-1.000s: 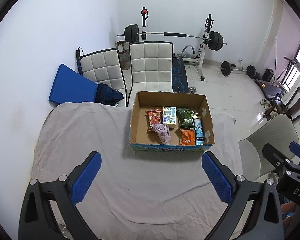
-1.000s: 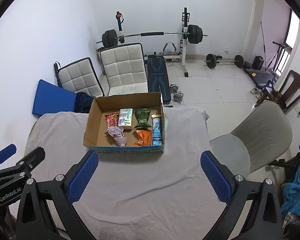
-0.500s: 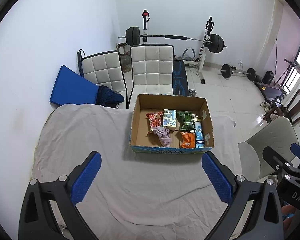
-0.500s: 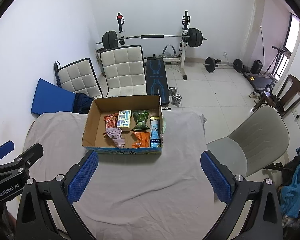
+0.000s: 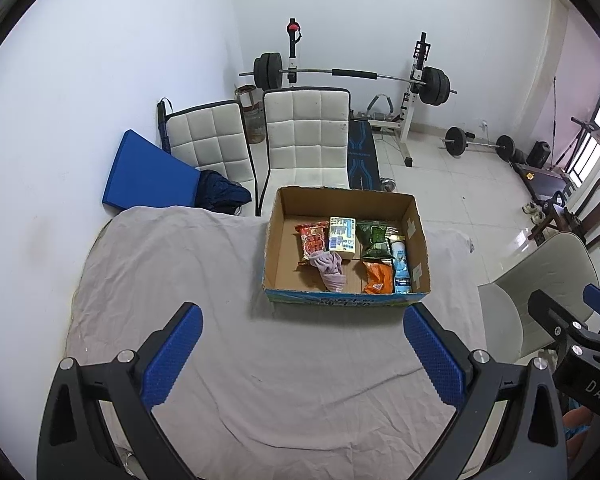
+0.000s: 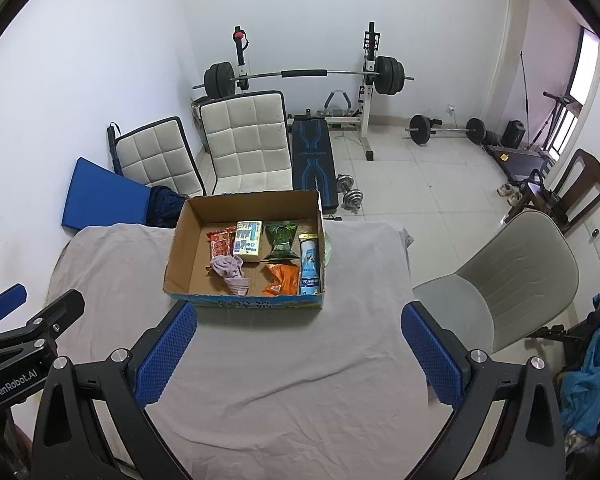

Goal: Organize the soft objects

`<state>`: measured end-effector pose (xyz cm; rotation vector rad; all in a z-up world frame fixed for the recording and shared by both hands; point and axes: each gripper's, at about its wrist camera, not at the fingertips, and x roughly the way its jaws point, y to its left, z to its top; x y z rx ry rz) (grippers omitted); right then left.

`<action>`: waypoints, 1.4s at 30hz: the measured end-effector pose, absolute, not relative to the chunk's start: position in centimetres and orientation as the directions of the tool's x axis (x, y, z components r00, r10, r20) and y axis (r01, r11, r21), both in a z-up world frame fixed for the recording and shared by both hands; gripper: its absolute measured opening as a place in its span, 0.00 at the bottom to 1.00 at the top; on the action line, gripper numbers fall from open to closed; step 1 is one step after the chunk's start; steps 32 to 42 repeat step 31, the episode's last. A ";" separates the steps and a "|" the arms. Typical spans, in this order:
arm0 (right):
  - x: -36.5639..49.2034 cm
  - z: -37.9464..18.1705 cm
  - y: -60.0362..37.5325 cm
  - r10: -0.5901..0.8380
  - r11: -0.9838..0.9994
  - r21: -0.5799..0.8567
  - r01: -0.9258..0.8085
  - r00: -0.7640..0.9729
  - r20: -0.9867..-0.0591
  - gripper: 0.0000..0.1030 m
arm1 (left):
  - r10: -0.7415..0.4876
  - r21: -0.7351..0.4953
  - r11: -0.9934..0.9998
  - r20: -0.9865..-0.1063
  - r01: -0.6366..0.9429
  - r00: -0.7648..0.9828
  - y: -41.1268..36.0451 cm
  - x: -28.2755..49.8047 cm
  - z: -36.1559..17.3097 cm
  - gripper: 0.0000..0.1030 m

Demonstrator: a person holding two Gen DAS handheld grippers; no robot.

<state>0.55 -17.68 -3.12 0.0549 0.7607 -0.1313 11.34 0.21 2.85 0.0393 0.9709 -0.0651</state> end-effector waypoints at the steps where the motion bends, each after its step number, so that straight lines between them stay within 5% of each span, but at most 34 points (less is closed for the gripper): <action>1: 0.5 -3.1 -17.7 -0.100 0.990 0.001 0.139 0.717 -0.690 1.00 | -0.039 0.003 0.997 -0.827 0.074 0.561 0.1 11.3 2.7 1.00; 42: 0.1 -2.9 -18.1 -0.107 0.989 -0.002 0.145 0.718 -0.688 1.00 | -0.045 -0.001 0.997 -0.824 0.078 0.564 -0.2 11.0 3.1 1.00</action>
